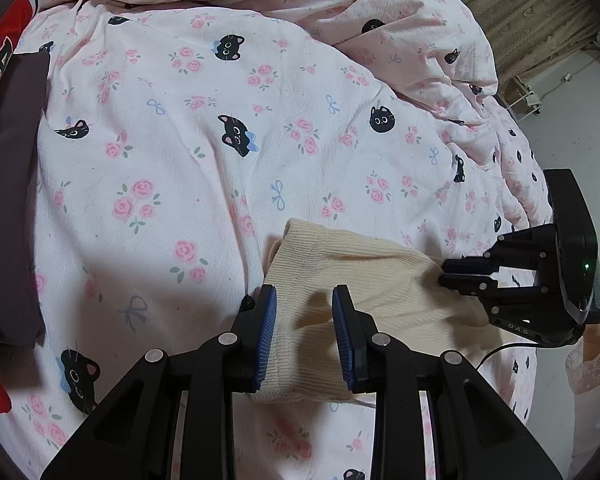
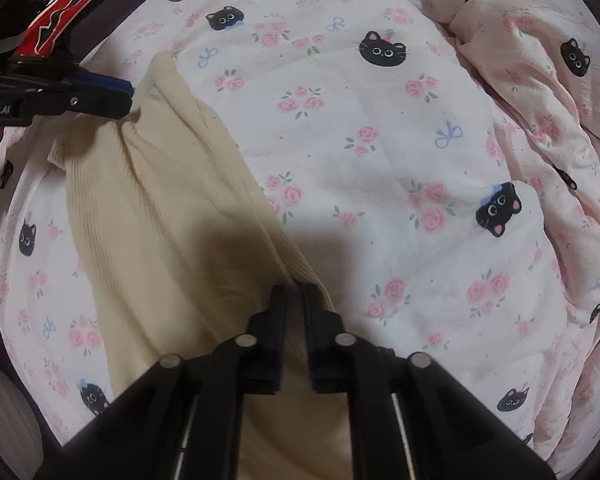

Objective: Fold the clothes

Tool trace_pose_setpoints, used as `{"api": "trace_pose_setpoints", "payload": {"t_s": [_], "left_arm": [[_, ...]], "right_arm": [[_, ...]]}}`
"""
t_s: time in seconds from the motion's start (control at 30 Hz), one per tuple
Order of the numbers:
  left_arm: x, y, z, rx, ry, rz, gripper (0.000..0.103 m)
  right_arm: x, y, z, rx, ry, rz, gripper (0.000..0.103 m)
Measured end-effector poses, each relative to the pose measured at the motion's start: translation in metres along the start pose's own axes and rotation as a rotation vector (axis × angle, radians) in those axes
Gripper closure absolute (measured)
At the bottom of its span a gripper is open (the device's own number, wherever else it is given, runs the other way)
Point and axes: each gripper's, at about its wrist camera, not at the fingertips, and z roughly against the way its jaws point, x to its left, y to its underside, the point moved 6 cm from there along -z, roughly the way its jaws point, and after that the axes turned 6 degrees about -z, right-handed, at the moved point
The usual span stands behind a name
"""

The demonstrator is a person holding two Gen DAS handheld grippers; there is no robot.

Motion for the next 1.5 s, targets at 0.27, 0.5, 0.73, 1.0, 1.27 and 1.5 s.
{"api": "trace_pose_setpoints", "payload": {"t_s": [0.27, 0.5, 0.73, 1.0, 1.27, 1.5], "left_arm": [[0.000, 0.000, 0.000, 0.002, 0.005, 0.004, 0.078], [0.000, 0.000, 0.000, 0.002, 0.005, 0.004, 0.078], [0.000, 0.000, 0.000, 0.001, 0.006, 0.005, 0.078], [0.001, -0.001, 0.003, -0.006, 0.011, 0.010, 0.078], [0.004, -0.003, 0.007, -0.025, -0.001, 0.024, 0.078], [0.007, -0.008, 0.009, -0.055, 0.010, 0.039, 0.078]], "right_arm": [[0.004, 0.002, 0.010, -0.002, -0.005, 0.020, 0.071], [0.009, 0.008, 0.016, 0.006, -0.007, 0.043, 0.085], [0.002, 0.010, 0.025, -0.003, 0.009, 0.029, 0.101], [-0.009, 0.010, 0.046, -0.043, 0.040, 0.015, 0.101], [-0.022, 0.008, 0.032, -0.037, 0.067, -0.031, 0.101], [-0.031, 0.011, 0.039, -0.068, 0.089, -0.075, 0.087]]}}
